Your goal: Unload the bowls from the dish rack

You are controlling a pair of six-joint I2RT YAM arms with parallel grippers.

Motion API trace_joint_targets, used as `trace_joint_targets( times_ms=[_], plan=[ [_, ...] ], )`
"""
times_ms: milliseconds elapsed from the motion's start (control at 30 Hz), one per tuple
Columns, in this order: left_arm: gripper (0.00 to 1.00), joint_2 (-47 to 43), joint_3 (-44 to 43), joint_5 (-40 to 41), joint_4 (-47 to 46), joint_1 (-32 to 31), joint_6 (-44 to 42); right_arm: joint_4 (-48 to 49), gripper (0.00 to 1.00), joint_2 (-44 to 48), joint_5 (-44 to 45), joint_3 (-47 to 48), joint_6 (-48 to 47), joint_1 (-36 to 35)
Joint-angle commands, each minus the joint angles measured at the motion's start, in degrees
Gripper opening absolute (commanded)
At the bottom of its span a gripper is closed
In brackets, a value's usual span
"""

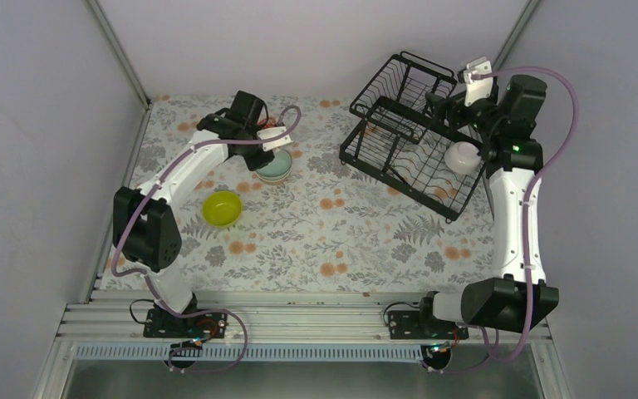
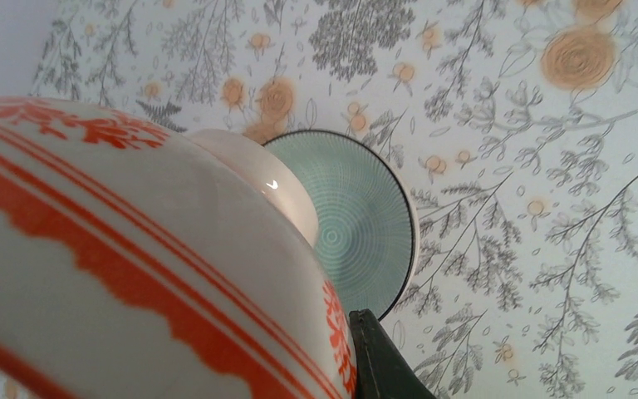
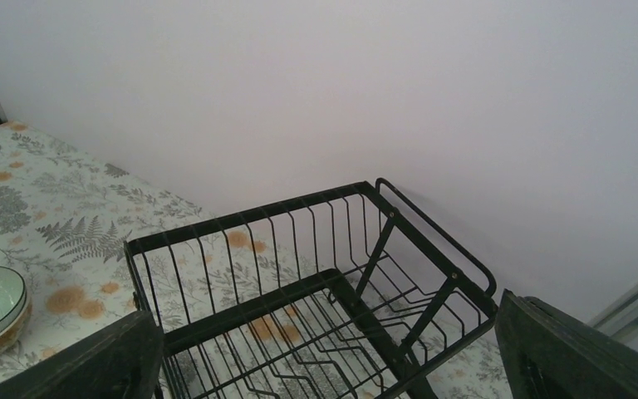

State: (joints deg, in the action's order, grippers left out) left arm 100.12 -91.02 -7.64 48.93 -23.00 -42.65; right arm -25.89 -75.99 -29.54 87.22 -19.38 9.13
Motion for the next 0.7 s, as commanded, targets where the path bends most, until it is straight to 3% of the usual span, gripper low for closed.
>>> trace_joint_targets(
  times_ms=[0, 400, 667],
  plan=[
    [0.02, 1.8, 0.5, 5.0, -0.5, -0.3, -1.0, 0.0, 0.98, 1.6, -1.7, -1.3, 1.2, 0.2],
    [0.03, 7.6, 3.2, 11.8, -1.4, -3.3, -0.4, -3.1, 1.0, 3.4, -0.4, -1.3, 1.4, 0.5],
    [0.02, 12.7, -0.4, 15.2, 1.4, -4.5, -1.2, -5.6, 1.0, 5.7, -0.5, 0.2, 1.1, 0.6]
  ],
)
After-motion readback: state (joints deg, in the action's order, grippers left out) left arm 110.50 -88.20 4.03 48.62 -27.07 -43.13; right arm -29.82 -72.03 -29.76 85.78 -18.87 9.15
